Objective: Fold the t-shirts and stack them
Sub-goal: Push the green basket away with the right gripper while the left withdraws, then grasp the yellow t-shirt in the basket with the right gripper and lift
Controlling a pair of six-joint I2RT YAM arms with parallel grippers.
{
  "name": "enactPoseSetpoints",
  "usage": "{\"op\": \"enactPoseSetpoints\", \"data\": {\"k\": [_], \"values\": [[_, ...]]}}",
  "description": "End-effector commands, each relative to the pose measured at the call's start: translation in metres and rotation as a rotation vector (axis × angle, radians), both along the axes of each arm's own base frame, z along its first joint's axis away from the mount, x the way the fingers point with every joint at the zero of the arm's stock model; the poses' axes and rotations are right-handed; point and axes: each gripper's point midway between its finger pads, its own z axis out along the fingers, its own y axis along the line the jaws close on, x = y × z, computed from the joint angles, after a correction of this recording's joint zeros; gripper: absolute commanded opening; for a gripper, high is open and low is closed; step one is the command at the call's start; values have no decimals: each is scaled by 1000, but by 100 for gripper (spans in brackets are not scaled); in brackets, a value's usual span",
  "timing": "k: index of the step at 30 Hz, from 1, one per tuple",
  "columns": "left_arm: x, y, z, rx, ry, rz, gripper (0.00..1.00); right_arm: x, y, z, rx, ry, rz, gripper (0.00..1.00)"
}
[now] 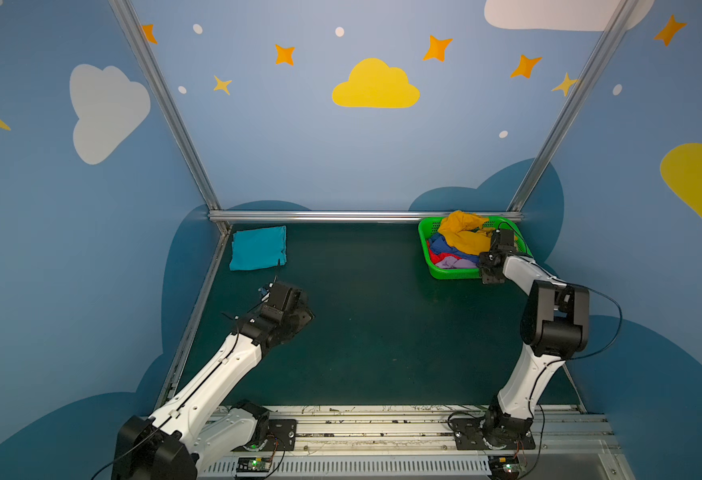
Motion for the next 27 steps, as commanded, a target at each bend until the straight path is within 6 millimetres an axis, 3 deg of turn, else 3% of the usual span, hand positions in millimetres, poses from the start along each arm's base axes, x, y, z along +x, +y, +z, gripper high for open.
{"op": "enactPoseSetpoints", "data": {"k": [1, 6, 12, 16, 24, 27], "values": [[7, -5, 4, -26, 0, -18, 67, 24, -15, 7, -115, -16, 8, 0], [11, -7, -3, -33, 27, -20, 67, 38, -19, 17, -155, -32, 20, 2], [15, -16, -3, -64, 44, -49, 72, 42, -3, 34, -194, -80, 104, 46], [14, -22, 2, -92, 32, -73, 73, 24, 18, 53, -215, -107, 209, 61], [11, -23, 15, -117, -19, -89, 76, -44, 50, 98, -348, -102, 382, 70], [10, -22, 20, -118, -30, -92, 77, -54, 57, 119, -451, -167, 457, 72]]}}
